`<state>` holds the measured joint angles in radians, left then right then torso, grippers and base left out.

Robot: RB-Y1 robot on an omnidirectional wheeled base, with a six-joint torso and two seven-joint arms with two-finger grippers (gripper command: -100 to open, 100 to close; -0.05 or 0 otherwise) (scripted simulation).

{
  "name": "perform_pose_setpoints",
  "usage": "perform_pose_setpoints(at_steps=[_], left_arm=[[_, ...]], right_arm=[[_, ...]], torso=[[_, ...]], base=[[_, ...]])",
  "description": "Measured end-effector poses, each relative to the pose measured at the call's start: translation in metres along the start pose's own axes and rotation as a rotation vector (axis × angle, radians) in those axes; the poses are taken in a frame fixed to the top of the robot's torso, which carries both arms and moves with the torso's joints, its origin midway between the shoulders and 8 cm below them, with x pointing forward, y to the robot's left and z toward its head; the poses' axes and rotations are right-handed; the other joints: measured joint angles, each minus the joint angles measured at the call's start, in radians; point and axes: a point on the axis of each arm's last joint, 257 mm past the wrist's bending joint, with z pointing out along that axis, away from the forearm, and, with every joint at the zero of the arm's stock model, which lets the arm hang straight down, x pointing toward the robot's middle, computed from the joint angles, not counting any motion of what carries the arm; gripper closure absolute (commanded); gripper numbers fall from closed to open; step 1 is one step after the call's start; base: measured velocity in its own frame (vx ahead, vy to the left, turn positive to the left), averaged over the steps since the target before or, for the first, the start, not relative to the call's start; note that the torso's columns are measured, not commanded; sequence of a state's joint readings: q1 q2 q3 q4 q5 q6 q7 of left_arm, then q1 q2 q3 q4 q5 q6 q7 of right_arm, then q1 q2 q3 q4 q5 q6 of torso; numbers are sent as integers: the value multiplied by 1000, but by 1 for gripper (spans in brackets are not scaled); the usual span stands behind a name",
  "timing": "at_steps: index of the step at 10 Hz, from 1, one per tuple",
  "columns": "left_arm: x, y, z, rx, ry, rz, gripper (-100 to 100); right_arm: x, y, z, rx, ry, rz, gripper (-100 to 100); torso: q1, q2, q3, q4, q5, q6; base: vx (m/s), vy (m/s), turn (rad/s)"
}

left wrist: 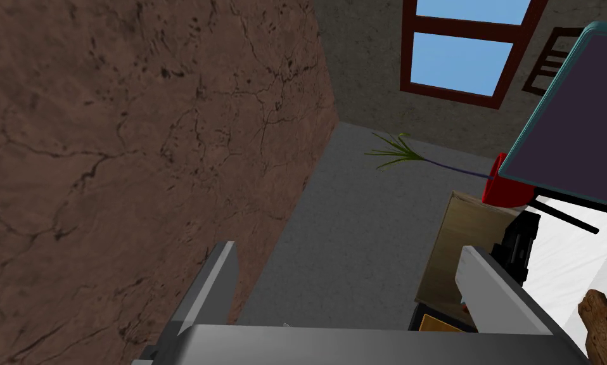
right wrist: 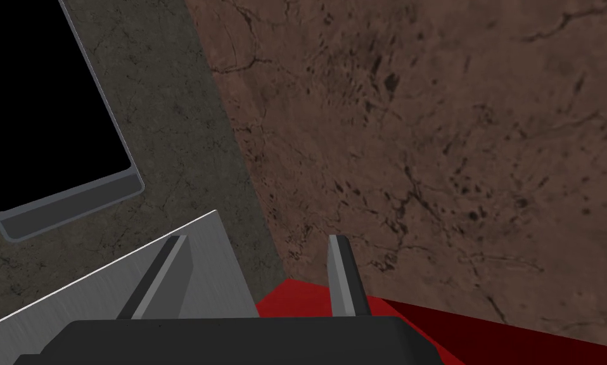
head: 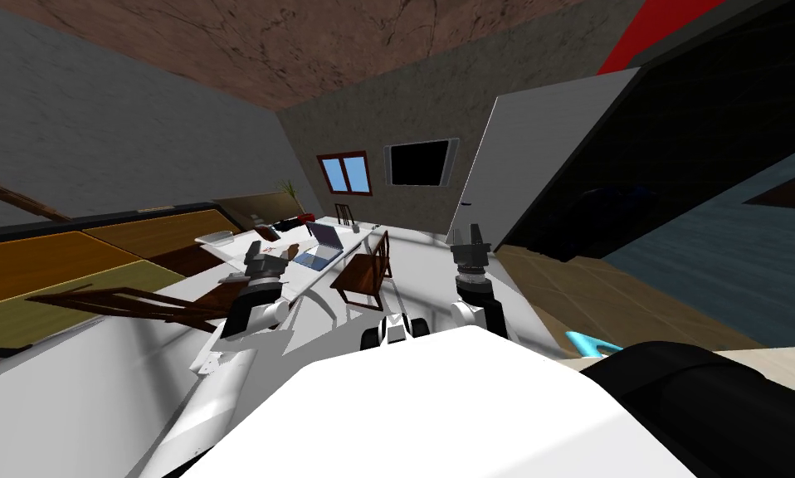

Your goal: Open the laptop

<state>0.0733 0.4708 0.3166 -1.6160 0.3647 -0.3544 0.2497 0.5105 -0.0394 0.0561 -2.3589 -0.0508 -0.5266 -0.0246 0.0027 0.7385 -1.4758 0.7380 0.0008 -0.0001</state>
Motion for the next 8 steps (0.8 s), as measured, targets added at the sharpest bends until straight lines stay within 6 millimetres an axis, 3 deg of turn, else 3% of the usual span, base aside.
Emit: perform_pose_setpoints(at_steps=[4, 8], left_arm=[[-47, -6, 11, 8, -83, 13, -100], [-84, 4, 16, -13, -153, 23, -100]], right_arm=[[0, 0, 0, 0, 0, 0, 0], [0, 0, 0, 0, 0, 0, 0]], torso=[[-1, -1, 0, 0, -1, 0], [-2, 0, 0, 0, -1, 0]], base=[[60, -146, 4], [68, -100, 3]])
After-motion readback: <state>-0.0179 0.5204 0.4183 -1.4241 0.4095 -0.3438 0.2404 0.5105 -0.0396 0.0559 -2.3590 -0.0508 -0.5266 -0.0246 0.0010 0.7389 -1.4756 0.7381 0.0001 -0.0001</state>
